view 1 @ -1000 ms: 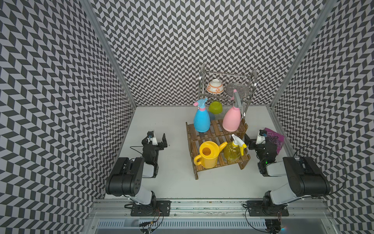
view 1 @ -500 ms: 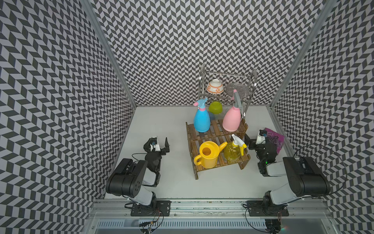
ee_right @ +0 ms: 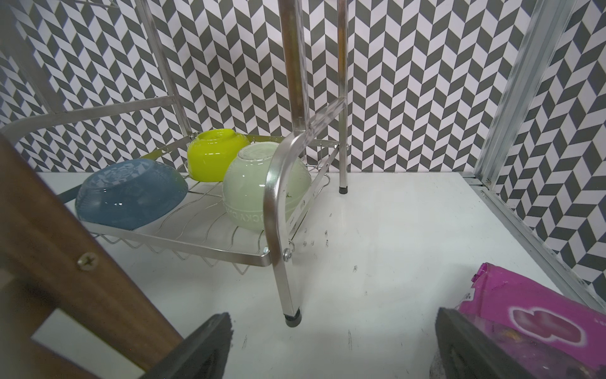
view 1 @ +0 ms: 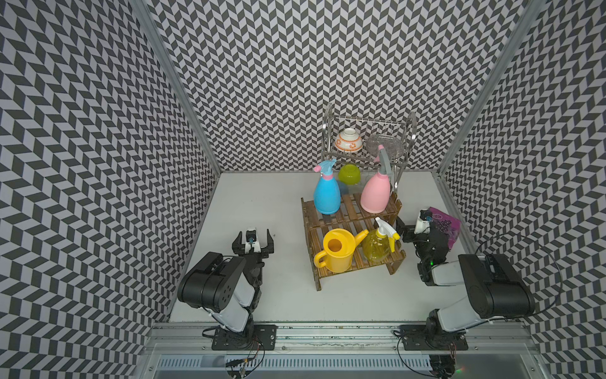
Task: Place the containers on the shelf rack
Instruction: Reset both arms
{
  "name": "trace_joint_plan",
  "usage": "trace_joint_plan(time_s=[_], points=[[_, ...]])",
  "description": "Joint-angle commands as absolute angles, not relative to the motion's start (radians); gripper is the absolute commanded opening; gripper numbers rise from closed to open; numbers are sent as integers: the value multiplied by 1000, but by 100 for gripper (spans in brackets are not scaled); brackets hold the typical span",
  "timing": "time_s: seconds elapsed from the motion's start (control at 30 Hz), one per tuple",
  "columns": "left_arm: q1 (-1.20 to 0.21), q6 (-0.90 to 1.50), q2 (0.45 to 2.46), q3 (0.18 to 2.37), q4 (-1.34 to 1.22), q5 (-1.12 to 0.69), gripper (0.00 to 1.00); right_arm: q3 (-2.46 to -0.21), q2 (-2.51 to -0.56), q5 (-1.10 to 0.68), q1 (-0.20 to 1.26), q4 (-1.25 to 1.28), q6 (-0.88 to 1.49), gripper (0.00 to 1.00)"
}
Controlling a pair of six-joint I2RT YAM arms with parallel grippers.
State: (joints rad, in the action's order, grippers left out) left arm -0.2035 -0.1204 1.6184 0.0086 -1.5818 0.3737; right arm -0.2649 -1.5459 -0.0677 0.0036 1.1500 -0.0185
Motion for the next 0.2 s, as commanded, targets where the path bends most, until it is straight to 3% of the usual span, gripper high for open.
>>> trace_joint_plan(time_s=[0.0,0.17], points=[[-209,-135,1626,-7,-1841,391,100,-280,-1529,-58,9,1192,-21,100],[-205,-125,1612,5,-1799,394,100,-280,-1530,-58,9,1192,-21,100]])
